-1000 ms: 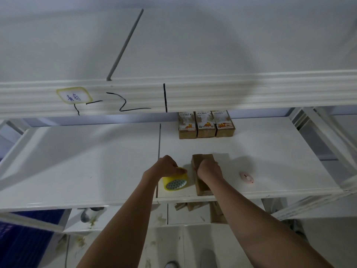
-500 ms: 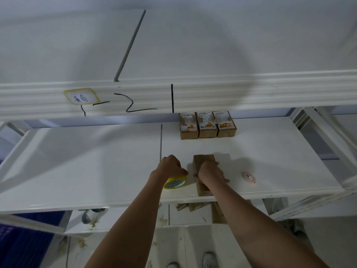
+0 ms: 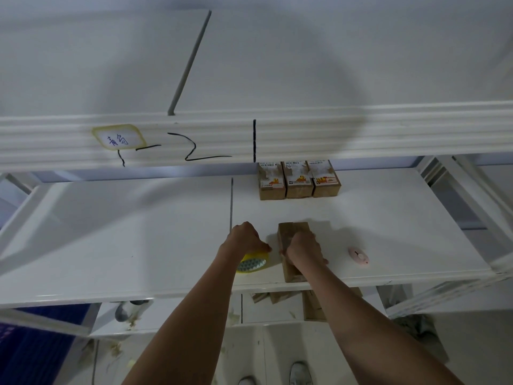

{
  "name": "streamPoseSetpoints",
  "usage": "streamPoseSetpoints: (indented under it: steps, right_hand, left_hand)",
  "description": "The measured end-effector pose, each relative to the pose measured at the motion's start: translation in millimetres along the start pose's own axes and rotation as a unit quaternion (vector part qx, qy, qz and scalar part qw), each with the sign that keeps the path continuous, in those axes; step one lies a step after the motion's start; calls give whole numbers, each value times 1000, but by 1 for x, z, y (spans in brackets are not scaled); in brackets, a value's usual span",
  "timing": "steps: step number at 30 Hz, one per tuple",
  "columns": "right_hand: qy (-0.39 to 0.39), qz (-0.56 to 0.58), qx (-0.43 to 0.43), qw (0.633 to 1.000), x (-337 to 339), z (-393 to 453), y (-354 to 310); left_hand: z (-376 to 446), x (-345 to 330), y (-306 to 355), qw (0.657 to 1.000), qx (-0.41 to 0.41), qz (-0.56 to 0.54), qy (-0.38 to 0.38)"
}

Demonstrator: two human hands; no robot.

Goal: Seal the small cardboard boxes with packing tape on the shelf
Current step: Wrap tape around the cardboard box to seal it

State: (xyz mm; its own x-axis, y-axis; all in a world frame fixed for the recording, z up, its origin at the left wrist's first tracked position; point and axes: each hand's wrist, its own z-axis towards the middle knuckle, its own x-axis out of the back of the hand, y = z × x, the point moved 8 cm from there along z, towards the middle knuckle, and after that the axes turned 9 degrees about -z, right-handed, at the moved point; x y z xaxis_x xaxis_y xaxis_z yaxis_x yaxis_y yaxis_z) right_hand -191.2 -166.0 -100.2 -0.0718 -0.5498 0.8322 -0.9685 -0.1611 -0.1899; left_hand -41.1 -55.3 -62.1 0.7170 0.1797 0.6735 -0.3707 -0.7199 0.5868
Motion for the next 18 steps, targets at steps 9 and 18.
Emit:
streamPoseSetpoints:
  steps: [9,18]
  right_hand:
    - [-1,-2,5,1000,1,-1,-1]
    - [27,-14,23,999,0,-1,-2]
  left_hand:
    - [-3,9,-14,995,17,90,39]
    - [0,2,-13,993,26,107,47]
